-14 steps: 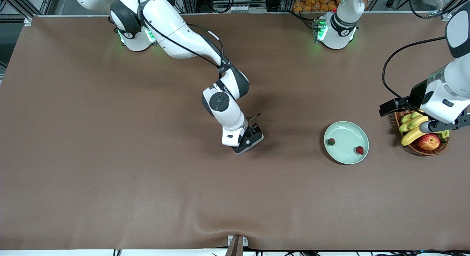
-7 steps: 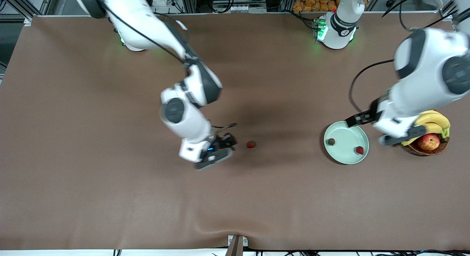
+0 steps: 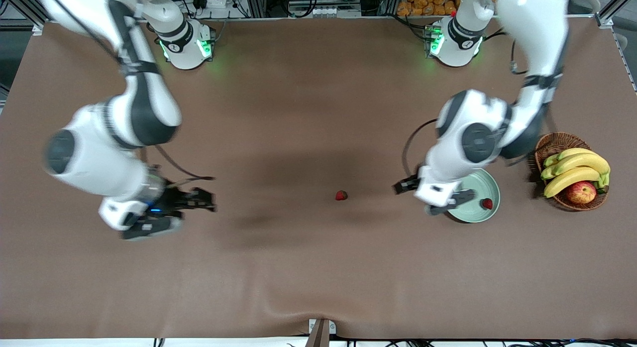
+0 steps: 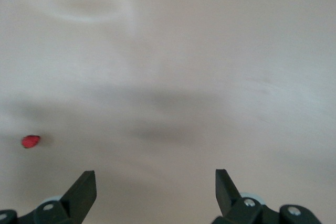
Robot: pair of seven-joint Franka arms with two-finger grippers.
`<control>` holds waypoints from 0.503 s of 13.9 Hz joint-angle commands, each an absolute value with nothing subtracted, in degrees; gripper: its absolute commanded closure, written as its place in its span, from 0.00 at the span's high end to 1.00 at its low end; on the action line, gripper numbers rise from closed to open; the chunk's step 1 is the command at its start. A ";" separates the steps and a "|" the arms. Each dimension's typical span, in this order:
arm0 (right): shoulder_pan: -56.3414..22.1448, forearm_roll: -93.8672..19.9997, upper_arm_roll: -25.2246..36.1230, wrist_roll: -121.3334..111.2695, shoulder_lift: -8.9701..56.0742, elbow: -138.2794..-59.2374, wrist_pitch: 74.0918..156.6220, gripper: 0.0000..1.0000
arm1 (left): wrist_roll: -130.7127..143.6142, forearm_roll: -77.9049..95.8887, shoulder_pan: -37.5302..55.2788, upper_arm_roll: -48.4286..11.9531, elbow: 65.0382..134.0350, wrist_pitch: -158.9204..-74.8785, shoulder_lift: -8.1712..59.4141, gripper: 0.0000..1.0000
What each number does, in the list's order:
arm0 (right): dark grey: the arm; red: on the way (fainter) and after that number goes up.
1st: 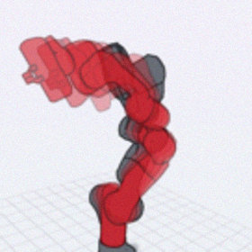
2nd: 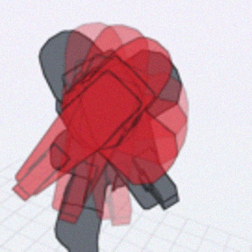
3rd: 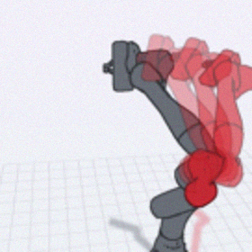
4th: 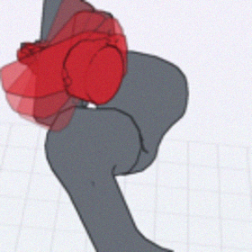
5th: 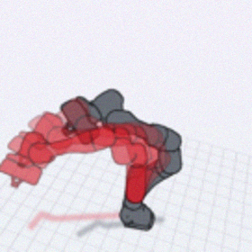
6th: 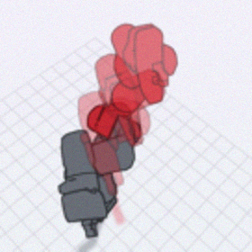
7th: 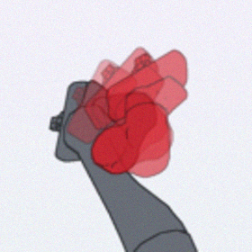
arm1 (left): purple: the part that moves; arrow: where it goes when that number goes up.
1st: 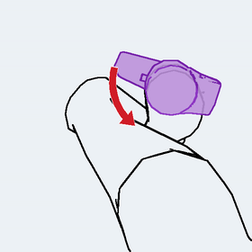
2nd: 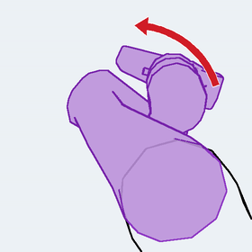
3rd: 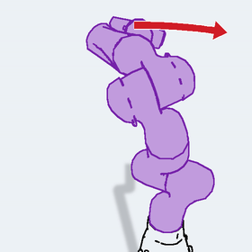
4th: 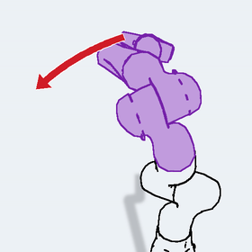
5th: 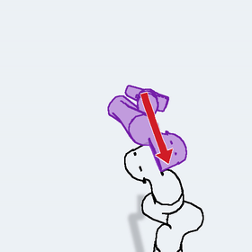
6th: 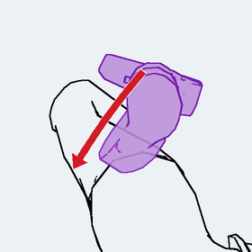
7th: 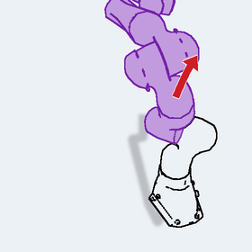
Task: Collect all strawberries into plate
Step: 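Grasp the third strawberry with the left gripper while the right gripper retracts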
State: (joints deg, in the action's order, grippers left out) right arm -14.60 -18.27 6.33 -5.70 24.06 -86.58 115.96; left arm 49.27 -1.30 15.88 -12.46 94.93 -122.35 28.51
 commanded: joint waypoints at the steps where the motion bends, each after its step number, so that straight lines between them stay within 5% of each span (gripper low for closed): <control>1: -9.60 -13.65 5.01 -6.33 17.15 -91.23 112.52 1.00 | 56.23 -3.69 20.38 -12.13 90.89 -126.81 34.08 1.00; 7: -3.09 -5.63 4.84 -6.15 7.31 -90.71 102.06 1.00 | 65.04 -6.85 27.33 -10.37 85.78 -136.13 44.20 1.00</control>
